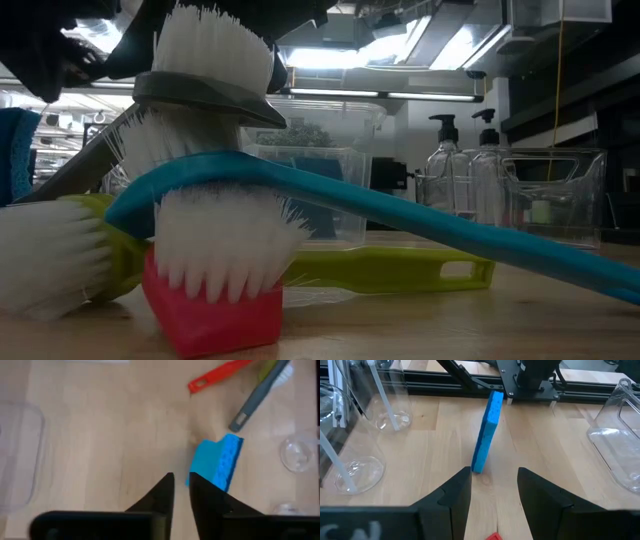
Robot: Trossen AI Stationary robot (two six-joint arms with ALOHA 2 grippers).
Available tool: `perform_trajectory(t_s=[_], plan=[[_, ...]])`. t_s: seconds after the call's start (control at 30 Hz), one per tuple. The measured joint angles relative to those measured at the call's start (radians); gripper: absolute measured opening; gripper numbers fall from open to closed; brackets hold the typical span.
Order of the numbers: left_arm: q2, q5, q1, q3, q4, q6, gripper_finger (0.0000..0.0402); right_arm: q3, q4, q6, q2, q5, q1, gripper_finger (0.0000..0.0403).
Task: Pick & Place Kitchen Sink Supplies
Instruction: Put the blue sponge into the middle transparent bin
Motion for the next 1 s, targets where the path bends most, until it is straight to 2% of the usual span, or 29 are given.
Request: perform_trajectory(t_s=[0.2,0.5,0.73,1.0], plan=[[0.0,-0.013,0.0,0.0,-0.001,0.063,0.0104,0.0,0.0,0.0,0.0,0.0,0.0,0.0159],[0.032,0.116,-0.04,0.0,0.003,0.129,0.0095,0.0,-0.021,0.0,0.0,0.0,0.0,0.0159],[0.135,0.109,-0.106,0.0,0.035,0.173,0.0091,0.0,-0.032,0.0,0.0,0.0,0.0,0.0159],[0.225,0.01,-0.121,0.0,0.043,0.205,0.0092,0.0,-0.037,0.007,0.0,0.0,0.0,0.0159]])
